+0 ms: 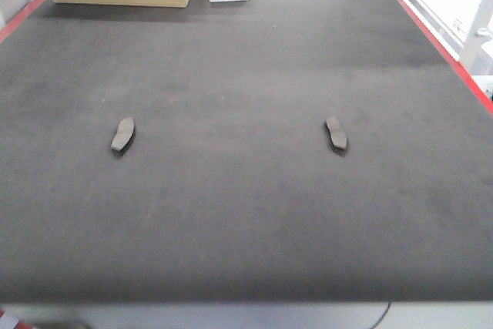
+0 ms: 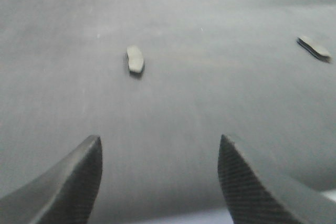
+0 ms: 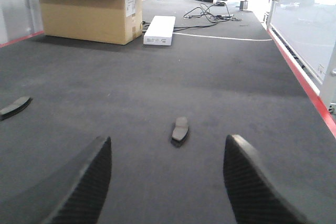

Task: Move and align brake pads A on conveyor
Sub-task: 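Back the base away from the conveyor and turn toward the hall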

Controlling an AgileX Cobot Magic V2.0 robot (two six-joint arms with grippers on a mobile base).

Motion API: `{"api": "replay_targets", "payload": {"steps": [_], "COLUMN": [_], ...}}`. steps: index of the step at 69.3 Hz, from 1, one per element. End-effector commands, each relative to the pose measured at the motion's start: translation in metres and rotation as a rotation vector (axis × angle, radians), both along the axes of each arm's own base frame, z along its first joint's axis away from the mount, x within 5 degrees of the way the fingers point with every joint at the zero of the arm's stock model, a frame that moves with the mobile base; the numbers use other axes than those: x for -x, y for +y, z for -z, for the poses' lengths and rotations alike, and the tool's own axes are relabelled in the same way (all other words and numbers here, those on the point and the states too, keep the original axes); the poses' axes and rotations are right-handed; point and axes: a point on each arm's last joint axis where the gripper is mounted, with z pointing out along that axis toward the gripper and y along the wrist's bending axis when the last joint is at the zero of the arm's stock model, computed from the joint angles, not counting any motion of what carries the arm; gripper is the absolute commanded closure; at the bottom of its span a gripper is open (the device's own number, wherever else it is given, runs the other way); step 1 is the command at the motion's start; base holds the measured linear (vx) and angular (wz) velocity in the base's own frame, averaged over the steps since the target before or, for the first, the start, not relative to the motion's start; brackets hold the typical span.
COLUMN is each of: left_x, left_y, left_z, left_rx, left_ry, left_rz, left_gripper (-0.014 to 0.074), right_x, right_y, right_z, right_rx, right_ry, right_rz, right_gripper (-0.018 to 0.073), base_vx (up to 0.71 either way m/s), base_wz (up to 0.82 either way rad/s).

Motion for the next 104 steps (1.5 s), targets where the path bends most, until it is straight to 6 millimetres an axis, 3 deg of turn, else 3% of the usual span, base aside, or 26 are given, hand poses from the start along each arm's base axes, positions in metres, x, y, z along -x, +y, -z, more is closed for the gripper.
{"api": "replay_targets", "payload": {"steps": [1,57,104], "left_x": [-0.0021,-0.0018,-0.0009], "left_y": [-0.0004,-0.0004,-0.0005], "left_z": [-0.0139,-0.0133,-0.0101], "left_rx": [0.025,0.023,0.017], "left_ry": [-0.086,-0.076,-0.041], "left_rz": [-0.001,0.0,0.001], "left_gripper": [0.015,0.015,0.015], "right_x": [-0.0006,-0.0006,-0.0006], "right_y": [-0.0008,-0.0008,-0.0008], "right_z": [-0.0141,-0.0135,-0.0134], "right_rx": [-0.001,0.0,0.001], "right_ry": [-0.087,-0.081,-0.08], "right_rz": [0.011,0.011,0.011], "right_gripper": [0.0106,0.0106,0.0106], "base_vx": [-0.42,-0.4,-0.26], "base_wz": [0.02,-0.04,-0.79]}}
